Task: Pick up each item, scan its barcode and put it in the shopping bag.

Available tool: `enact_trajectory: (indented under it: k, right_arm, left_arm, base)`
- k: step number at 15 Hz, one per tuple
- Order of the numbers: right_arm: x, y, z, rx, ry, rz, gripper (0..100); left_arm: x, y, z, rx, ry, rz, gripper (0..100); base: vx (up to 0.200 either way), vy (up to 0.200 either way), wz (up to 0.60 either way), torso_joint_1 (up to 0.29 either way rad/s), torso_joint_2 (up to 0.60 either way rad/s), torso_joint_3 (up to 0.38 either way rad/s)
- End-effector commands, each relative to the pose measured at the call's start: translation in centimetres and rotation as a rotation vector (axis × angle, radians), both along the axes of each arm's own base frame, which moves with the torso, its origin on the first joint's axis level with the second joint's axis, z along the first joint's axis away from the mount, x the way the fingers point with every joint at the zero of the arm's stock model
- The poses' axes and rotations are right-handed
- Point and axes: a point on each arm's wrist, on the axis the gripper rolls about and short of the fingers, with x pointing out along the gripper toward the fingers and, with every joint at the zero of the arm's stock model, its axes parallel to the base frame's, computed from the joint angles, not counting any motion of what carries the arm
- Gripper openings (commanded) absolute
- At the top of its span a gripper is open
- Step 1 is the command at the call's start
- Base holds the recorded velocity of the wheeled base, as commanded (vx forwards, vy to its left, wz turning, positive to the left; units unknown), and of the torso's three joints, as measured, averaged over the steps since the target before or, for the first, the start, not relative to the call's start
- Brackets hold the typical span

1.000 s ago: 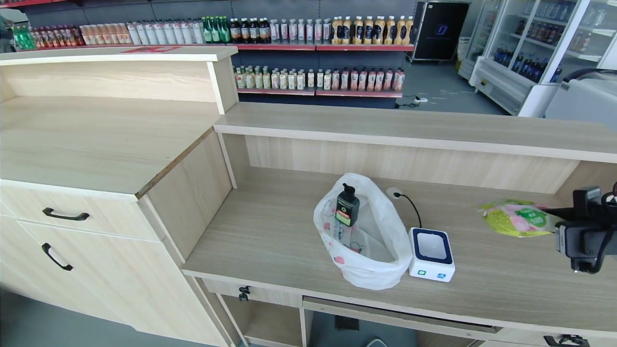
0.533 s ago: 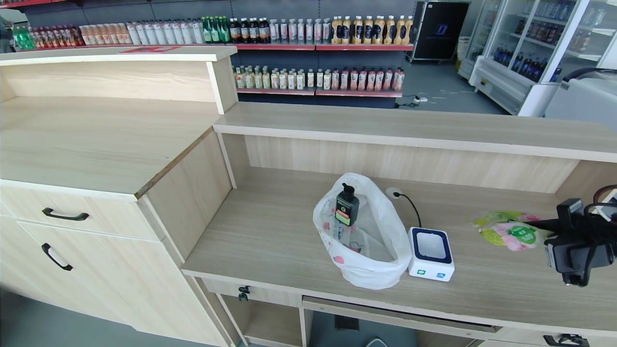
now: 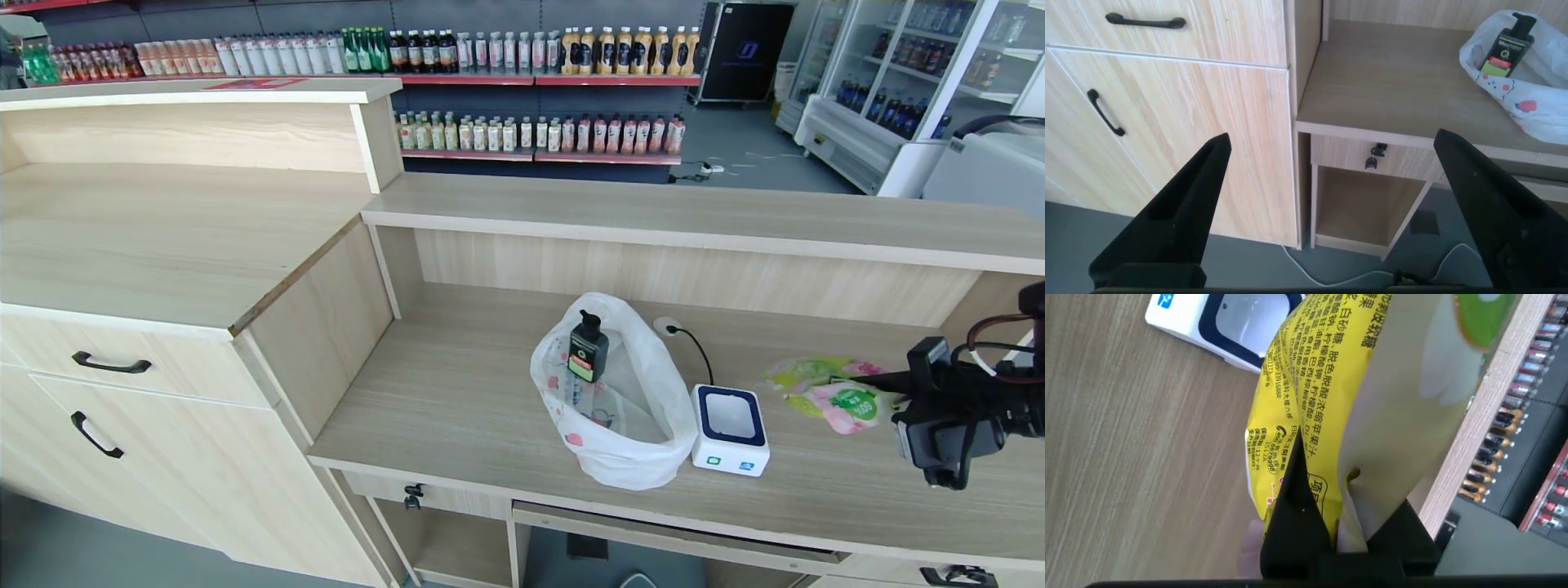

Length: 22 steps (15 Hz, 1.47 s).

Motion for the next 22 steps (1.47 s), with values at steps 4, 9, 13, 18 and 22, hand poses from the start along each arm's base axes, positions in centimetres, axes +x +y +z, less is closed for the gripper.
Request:
enact_trajectory:
  k: [4, 9, 13, 18, 22]
  right_arm:
    - [0.5, 0.2, -1.0, 0.008, 0.028, 0.013, 0]
    - [0.9, 0.5, -2.0, -0.034, 0.035, 0.057, 0]
    - [1.4, 0.3, -2.3, -0.039, 0.020, 0.055, 0]
    - [1.9, 0.2, -2.9, -0.034, 0.024, 0.054, 0]
    - [2.3, 0.7, -3.6, -0.029, 0.044, 0.074, 0]
  left_arm:
    - [0.0, 0.0, 0.0, 0.000, 0.001, 0.000, 100]
    - [0.0, 0.0, 0.0, 0.000, 0.001, 0.000, 100]
    - [0.0, 0.0, 0.0, 0.000, 0.001, 0.000, 100]
    - [0.0, 0.0, 0.0, 0.000, 0.001, 0.000, 100]
    - [0.0, 0.0, 0.0, 0.000, 0.001, 0.000, 100]
  base:
    - [0.000, 0.000, 0.00, 0.000, 0.00, 0.000]
    - [0.000, 0.000, 0.00, 0.000, 0.00, 0.000]
    - [0.000, 0.000, 0.00, 0.000, 0.00, 0.000]
    - [0.000, 0.000, 0.00, 0.000, 0.00, 0.000]
    - [0.000, 0.000, 0.00, 0.000, 0.00, 0.000]
